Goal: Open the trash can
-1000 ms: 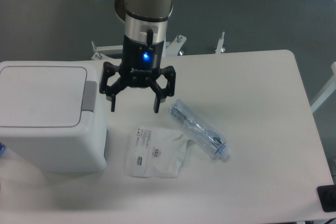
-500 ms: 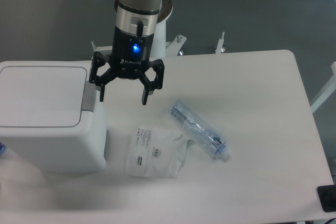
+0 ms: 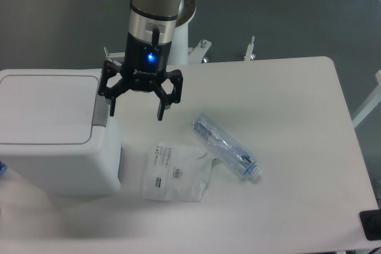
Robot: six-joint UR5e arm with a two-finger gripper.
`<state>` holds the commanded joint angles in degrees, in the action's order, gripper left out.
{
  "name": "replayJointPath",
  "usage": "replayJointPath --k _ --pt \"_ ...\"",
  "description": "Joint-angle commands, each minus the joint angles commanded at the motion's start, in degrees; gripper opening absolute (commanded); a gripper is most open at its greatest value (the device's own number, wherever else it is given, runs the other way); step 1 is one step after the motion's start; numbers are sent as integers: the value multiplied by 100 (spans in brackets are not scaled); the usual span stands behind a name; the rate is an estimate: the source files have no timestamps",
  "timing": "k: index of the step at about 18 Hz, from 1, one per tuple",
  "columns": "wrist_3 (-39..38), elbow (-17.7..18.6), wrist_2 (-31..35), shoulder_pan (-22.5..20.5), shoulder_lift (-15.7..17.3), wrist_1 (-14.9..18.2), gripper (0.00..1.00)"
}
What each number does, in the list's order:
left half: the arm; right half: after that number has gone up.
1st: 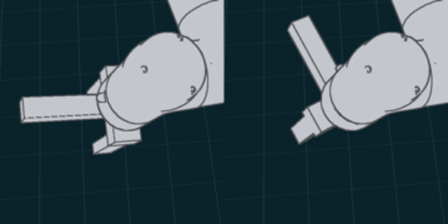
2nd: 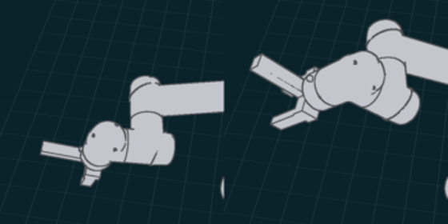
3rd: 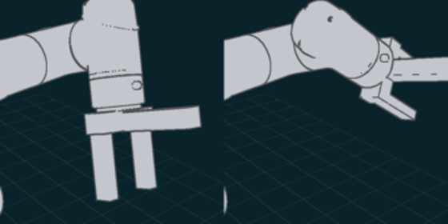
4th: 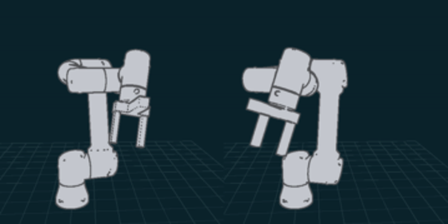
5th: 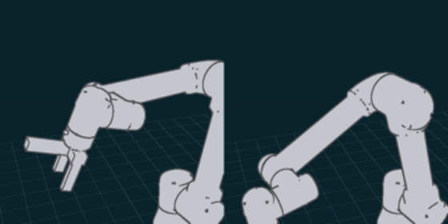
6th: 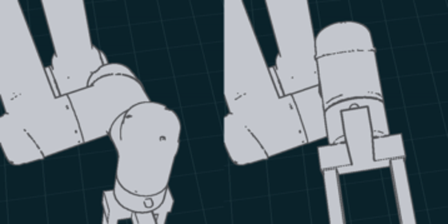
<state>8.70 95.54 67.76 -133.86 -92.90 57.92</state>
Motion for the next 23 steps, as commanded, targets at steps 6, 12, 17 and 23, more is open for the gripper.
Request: replayJointPath --k 6,12,17,23 --pt "26 79 0 0 -9 -9 100" --pt "26 114 0 18 0 -9 100" --pt "35 132 0 9 0 -9 100" --pt "35 167 0 9 0 -18 100"
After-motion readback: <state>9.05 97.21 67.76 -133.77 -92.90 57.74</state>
